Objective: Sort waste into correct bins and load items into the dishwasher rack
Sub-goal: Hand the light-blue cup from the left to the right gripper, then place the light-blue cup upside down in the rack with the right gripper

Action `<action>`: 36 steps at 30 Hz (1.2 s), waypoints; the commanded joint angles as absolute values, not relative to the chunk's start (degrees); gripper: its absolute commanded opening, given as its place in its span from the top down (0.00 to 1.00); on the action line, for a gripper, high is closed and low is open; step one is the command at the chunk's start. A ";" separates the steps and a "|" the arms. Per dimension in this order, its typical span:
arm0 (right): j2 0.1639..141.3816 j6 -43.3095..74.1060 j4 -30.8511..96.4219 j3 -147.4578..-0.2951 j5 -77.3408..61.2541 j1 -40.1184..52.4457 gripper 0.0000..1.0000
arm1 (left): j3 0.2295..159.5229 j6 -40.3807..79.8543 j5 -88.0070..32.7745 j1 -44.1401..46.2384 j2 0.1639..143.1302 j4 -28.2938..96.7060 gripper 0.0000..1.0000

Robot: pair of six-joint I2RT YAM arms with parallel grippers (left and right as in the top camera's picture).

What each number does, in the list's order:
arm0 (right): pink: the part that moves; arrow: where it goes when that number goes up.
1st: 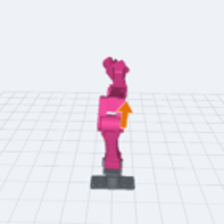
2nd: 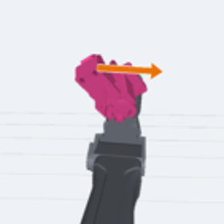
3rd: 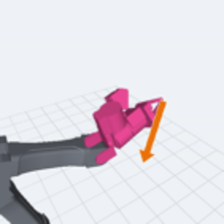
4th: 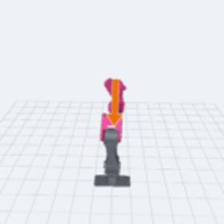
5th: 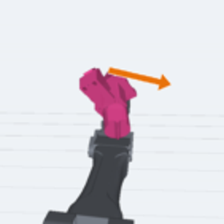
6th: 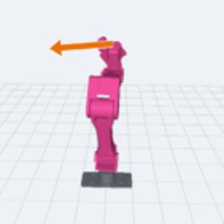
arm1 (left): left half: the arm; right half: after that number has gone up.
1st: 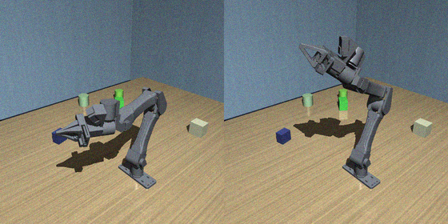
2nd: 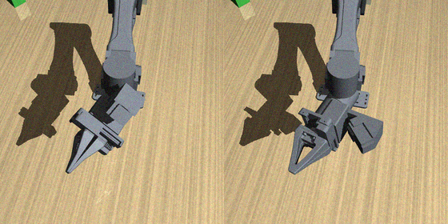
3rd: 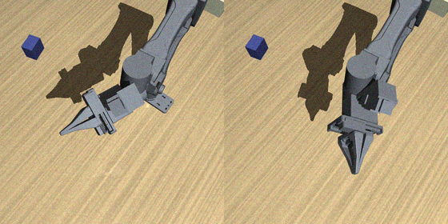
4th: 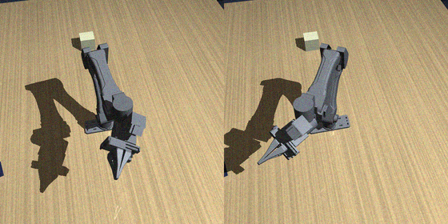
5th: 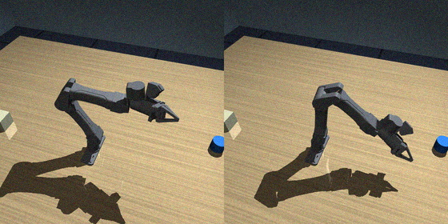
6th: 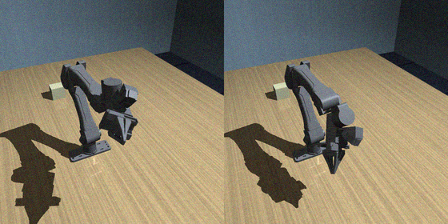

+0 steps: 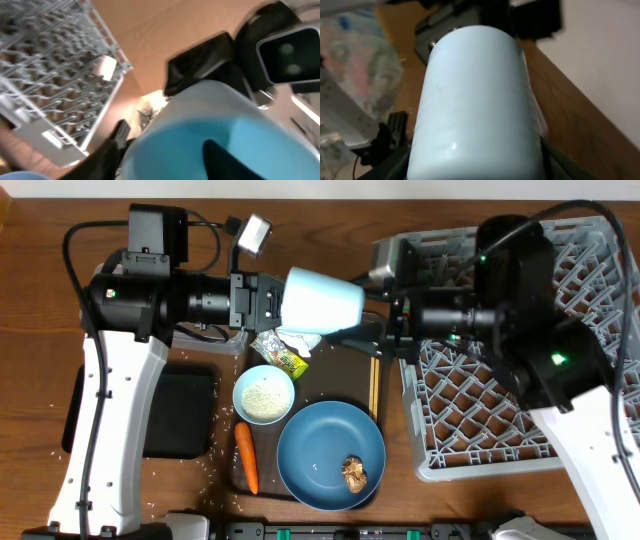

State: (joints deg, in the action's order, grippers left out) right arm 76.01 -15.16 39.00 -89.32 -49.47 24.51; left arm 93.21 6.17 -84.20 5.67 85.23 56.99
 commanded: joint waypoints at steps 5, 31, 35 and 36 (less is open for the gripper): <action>69.91 -3.16 50.22 -89.21 -23.92 15.14 0.45 | 93.03 5.93 -72.77 5.04 85.45 57.10 0.37; 83.74 7.66 86.06 -82.83 -6.70 -26.50 0.46 | 93.03 5.91 -71.07 5.06 85.45 57.23 0.34; 85.69 7.66 83.46 -77.82 -5.85 -26.50 0.47 | 93.03 5.89 -70.98 5.04 85.45 57.80 0.35; 85.91 7.70 82.63 -76.69 -5.87 -26.46 0.47 | 93.03 5.89 -70.63 5.06 85.45 57.78 0.34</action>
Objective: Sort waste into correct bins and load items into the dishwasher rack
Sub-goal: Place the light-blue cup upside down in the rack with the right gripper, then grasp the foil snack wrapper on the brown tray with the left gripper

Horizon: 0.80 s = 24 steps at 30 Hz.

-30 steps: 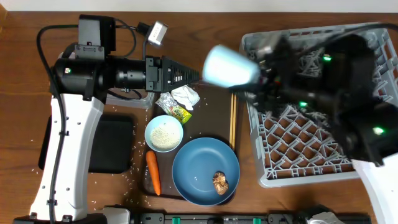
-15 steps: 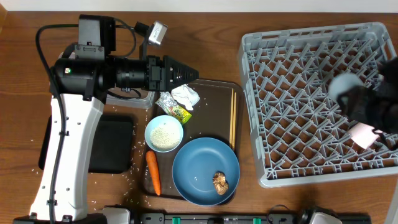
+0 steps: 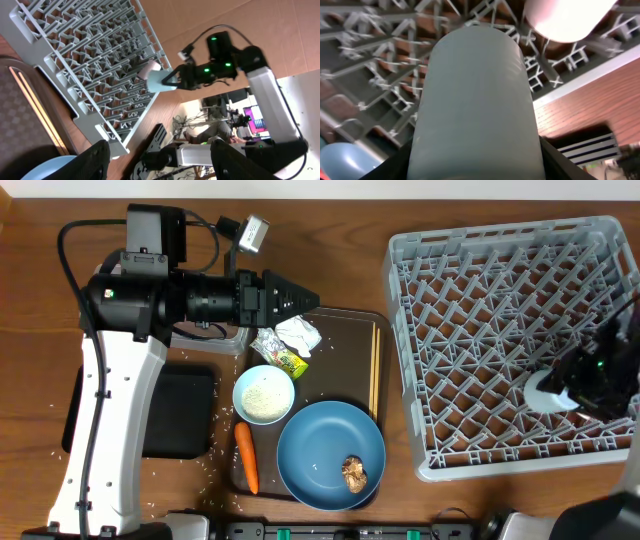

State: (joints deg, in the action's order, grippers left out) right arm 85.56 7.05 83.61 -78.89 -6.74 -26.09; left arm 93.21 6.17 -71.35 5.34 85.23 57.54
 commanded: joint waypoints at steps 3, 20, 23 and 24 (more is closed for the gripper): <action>86.26 7.70 80.99 -73.82 -5.85 -26.44 0.46 | 93.03 5.89 -69.14 5.04 85.45 57.80 0.34; 80.27 2.70 74.67 -87.09 -24.16 -24.45 0.22 | 93.03 5.13 -48.60 6.17 85.47 64.10 0.34; 76.60 3.16 70.15 -90.06 -31.75 -23.00 0.19 | 93.01 4.99 -38.54 8.03 85.47 68.03 0.34; 75.37 4.14 68.31 -90.35 -32.99 -22.35 0.18 | 92.95 5.02 -34.17 8.88 85.47 69.43 0.34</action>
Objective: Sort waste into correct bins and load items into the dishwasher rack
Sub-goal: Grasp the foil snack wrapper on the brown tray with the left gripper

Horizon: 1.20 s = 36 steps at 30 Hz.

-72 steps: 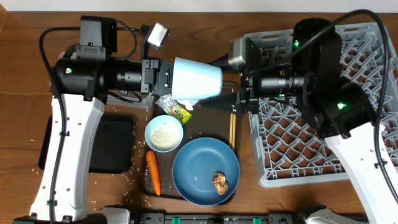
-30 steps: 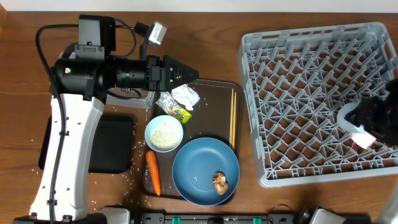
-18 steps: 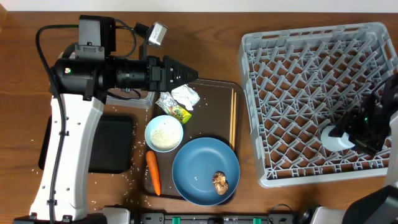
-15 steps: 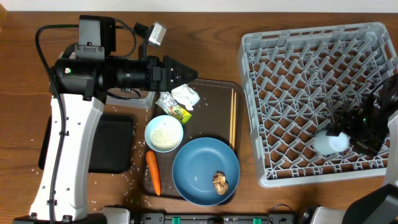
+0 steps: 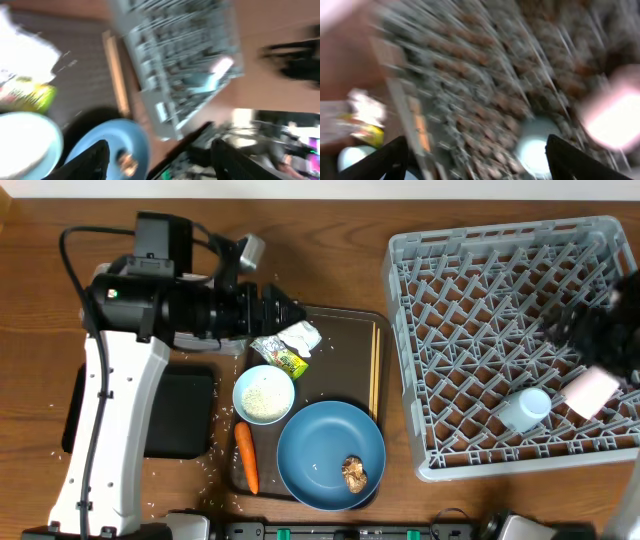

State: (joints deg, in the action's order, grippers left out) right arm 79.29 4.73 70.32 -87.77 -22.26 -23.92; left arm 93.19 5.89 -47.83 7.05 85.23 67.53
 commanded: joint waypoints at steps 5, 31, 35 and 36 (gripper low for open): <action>71.20 8.99 63.16 -90.32 -33.15 -18.37 0.18 | 90.74 6.61 -18.59 12.16 85.62 75.48 0.34; 74.39 9.41 65.17 -89.01 -30.17 -12.64 0.20 | 69.12 15.38 -6.39 14.98 101.30 32.38 0.41; 74.50 9.37 65.71 -89.01 -29.76 -12.67 0.20 | 69.12 16.71 -6.35 14.98 104.79 29.82 0.45; 74.54 9.39 65.84 -89.01 -29.76 -12.67 0.21 | 69.12 17.12 -6.35 14.98 105.41 29.61 0.47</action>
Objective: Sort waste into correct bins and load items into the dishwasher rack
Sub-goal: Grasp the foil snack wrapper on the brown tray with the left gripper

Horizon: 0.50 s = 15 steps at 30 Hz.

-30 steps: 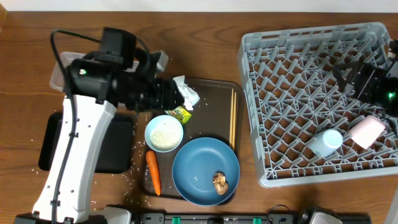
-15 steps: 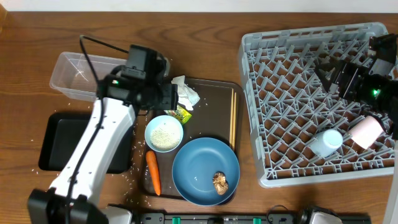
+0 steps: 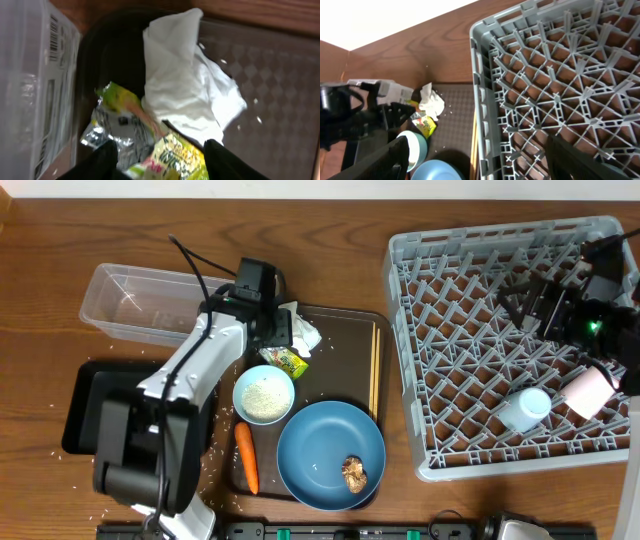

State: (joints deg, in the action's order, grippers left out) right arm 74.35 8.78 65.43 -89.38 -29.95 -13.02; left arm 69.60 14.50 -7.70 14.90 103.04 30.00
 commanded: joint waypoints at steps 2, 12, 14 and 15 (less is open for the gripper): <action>74.54 9.37 66.06 -89.01 -29.74 -12.67 0.21 | 69.12 18.13 -5.63 14.98 106.59 29.08 0.49; 74.54 9.37 66.26 -89.01 -28.75 -12.67 0.21 | 70.63 21.76 -11.97 15.00 105.89 29.26 0.94; 74.54 9.37 66.24 -89.01 -28.49 -12.67 0.21 | 71.20 21.78 -13.32 15.33 104.20 30.17 0.94; 74.54 9.37 66.24 -89.01 -28.49 -12.67 0.21 | 71.35 21.78 -13.30 15.49 103.15 30.72 0.94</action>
